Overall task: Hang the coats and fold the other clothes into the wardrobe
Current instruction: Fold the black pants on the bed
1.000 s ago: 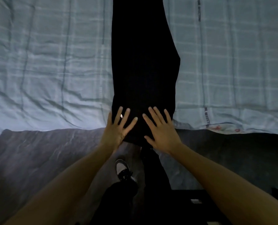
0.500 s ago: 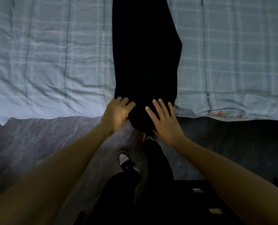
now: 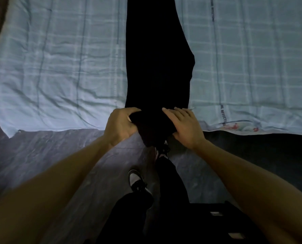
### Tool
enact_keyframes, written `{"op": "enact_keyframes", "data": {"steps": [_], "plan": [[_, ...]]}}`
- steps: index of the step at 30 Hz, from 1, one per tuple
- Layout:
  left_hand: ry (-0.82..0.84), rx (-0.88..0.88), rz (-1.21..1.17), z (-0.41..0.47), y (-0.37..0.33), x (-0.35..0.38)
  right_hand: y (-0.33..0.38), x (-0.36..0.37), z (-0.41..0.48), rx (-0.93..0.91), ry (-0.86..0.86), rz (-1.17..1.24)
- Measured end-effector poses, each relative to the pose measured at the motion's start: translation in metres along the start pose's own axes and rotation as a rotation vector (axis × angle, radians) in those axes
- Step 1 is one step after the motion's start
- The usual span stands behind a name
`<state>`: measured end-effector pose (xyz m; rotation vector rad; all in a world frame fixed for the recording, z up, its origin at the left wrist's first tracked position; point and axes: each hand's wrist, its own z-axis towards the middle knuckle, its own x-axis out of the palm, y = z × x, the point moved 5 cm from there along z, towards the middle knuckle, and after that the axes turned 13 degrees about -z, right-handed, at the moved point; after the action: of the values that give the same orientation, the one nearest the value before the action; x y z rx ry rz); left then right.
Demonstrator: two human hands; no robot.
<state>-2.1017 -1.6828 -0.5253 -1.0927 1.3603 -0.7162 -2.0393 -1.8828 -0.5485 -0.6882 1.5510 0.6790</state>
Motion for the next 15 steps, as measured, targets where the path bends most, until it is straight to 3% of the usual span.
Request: {"op": "enact_keyframes", "data": {"steps": [2,5,6,8,10,12,15], "plan": [[-0.032,0.053,0.098,0.001,-0.001,-0.007,-0.005,-0.005,0.007,0.024,-0.05,0.13],[0.008,0.177,0.231,-0.001,-0.008,-0.009,-0.015,-0.015,0.017,0.206,-0.144,0.477],[0.031,0.263,0.281,-0.004,-0.01,-0.008,-0.02,-0.02,0.019,0.322,-0.153,0.696],[0.097,0.408,0.451,-0.011,-0.01,0.001,-0.024,-0.022,0.027,0.588,-0.028,1.392],[0.169,0.417,0.618,-0.014,0.0,0.013,-0.029,-0.023,0.032,0.677,0.109,1.736],[0.192,0.347,0.731,-0.014,0.005,0.025,-0.034,-0.024,0.037,0.673,0.23,1.711],[0.104,0.292,0.738,-0.007,0.003,0.04,-0.048,-0.023,0.041,0.593,0.423,1.097]]}}
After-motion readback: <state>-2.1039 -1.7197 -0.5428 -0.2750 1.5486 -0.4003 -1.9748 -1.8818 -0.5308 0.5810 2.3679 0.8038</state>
